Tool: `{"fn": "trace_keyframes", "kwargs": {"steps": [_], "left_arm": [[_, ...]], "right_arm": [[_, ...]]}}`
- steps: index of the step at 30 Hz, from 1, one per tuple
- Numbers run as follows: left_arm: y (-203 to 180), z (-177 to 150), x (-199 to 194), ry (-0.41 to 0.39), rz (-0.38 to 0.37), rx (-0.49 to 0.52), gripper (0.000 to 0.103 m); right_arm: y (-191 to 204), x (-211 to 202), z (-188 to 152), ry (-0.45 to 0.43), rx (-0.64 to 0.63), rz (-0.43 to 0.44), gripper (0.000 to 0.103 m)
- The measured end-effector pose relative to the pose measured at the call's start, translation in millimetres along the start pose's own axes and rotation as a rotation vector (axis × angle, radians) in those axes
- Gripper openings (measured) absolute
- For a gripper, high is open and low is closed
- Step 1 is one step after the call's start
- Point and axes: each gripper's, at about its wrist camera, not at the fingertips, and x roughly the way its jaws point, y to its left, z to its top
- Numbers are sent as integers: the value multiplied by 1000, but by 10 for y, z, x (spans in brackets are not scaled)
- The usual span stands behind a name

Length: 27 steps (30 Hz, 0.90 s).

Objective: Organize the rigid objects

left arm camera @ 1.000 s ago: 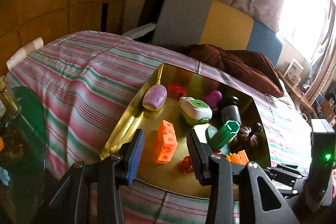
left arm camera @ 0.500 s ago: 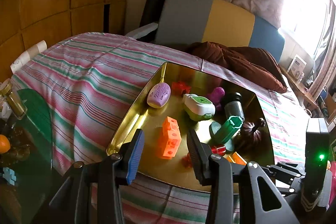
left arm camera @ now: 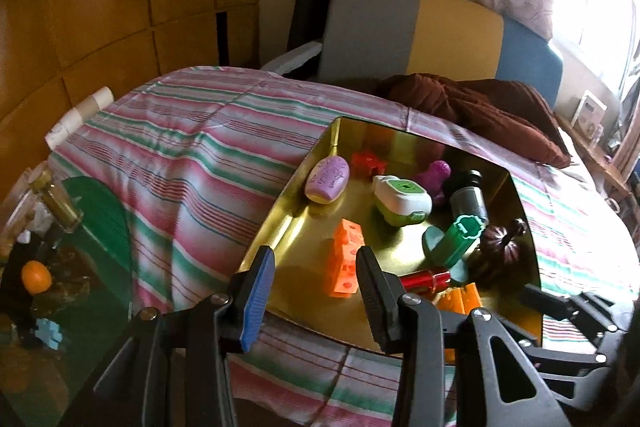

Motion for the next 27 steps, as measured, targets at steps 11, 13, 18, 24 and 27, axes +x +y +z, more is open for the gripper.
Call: {"fn": "trace_keyframes", "kwargs": {"steps": [11, 13, 18, 24, 27], "left_arm": [[-14, 19, -64, 43, 68, 48, 42], [7, 29, -79, 39, 77, 38, 42], [21, 59, -144, 3, 128, 56, 42], [24, 65, -134, 21, 112, 52, 42], [17, 61, -128, 24, 112, 54, 42]], "right_arm": [[22, -118, 105, -28, 45, -35, 99], [9, -126, 129, -30, 63, -49, 100], [-22, -147, 211, -32, 118, -88, 103], [10, -162, 271, -30, 155, -161, 103], [34, -165, 287, -37, 155, -184, 103]]}}
